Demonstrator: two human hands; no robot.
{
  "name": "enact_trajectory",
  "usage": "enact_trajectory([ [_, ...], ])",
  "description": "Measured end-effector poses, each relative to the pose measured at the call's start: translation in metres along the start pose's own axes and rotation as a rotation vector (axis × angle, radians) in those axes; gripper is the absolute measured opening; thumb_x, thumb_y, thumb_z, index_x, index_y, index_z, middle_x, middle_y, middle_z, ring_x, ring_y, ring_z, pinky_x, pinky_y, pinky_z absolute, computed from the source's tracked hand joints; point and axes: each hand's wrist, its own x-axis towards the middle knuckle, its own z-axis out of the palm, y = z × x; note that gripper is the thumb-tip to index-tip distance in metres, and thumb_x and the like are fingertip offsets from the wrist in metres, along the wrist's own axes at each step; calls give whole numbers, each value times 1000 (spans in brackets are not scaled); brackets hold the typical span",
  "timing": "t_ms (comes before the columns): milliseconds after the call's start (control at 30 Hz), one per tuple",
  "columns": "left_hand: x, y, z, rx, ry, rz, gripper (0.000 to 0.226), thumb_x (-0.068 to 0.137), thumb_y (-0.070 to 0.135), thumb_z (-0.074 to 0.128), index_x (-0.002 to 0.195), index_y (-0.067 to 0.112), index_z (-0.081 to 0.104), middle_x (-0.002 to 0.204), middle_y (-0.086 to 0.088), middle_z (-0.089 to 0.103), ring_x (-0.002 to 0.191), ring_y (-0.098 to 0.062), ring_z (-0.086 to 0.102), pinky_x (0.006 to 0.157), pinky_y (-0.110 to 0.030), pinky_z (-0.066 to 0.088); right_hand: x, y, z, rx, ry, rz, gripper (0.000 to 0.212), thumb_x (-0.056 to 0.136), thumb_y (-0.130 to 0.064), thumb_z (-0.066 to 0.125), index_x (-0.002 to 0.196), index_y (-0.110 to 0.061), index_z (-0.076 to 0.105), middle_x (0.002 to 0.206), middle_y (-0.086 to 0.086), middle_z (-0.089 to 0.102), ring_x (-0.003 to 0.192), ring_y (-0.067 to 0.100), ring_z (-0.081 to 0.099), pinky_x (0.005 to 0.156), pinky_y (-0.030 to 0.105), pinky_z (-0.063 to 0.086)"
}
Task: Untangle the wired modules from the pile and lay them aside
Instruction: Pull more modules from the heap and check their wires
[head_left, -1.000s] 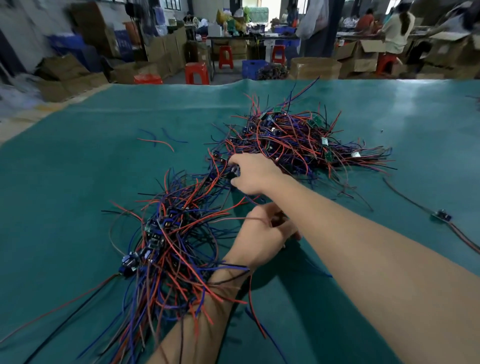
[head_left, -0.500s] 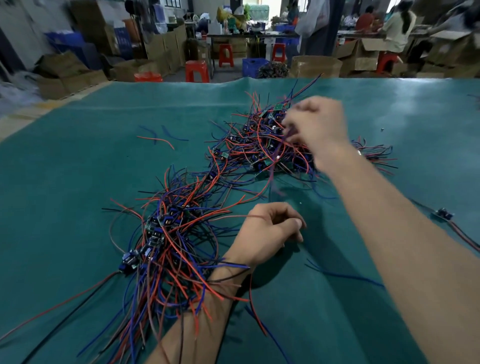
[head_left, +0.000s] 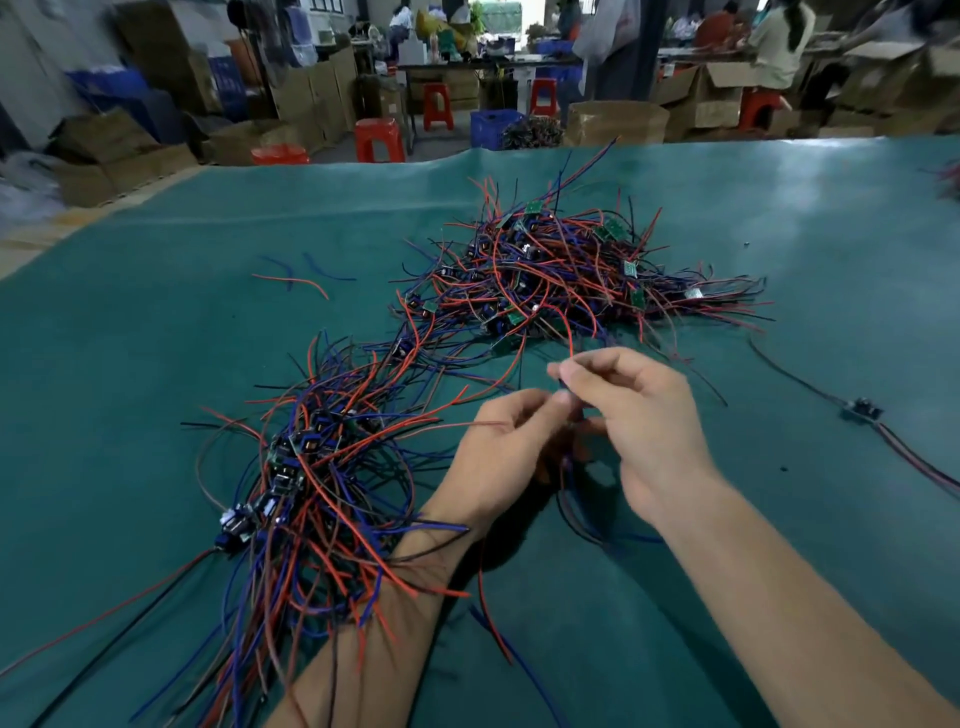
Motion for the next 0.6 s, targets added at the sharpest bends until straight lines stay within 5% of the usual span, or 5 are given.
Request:
enact_trajectory([
  [100, 2, -3, -1, 67, 13, 74, 20, 103, 10, 51, 96, -2, 65, 58, -1, 56, 48, -6, 44, 46, -15, 34, 5, 6, -3, 37, 11, -22, 22, 85, 2, 74, 86, -17, 64, 86, 2, 79, 76, 8, 70, 57, 20, 50],
  [200, 2, -3, 0, 62, 26, 99, 18, 100, 3, 55, 105, -12, 64, 53, 8, 47, 44, 0, 36, 45, -12, 29, 9, 7, -11, 86, -13, 71, 26, 81, 4, 74, 94, -17, 66, 94, 7, 80, 86, 16, 73, 75, 32, 48],
  [433, 2, -3, -2, 88, 28, 47, 13, 97, -5, 55, 100, -11, 66, 47, 10, 40, 42, 0, 29, 43, -12, 25, 16, 8, -26, 64, -100, 77, 30, 82, 9, 71, 101, -13, 77, 89, 4, 78, 78, 10, 70, 65, 22, 47],
  [600, 2, -3, -2, 57, 31, 26, 10, 95, -6, 54, 99, -1, 61, 46, 4, 49, 40, -6, 39, 44, -15, 31, 22, 9, -36, 3, -62, 20, 20, 81, 6, 77, 89, -12, 81, 83, 8, 76, 70, 13, 65, 65, 20, 53],
])
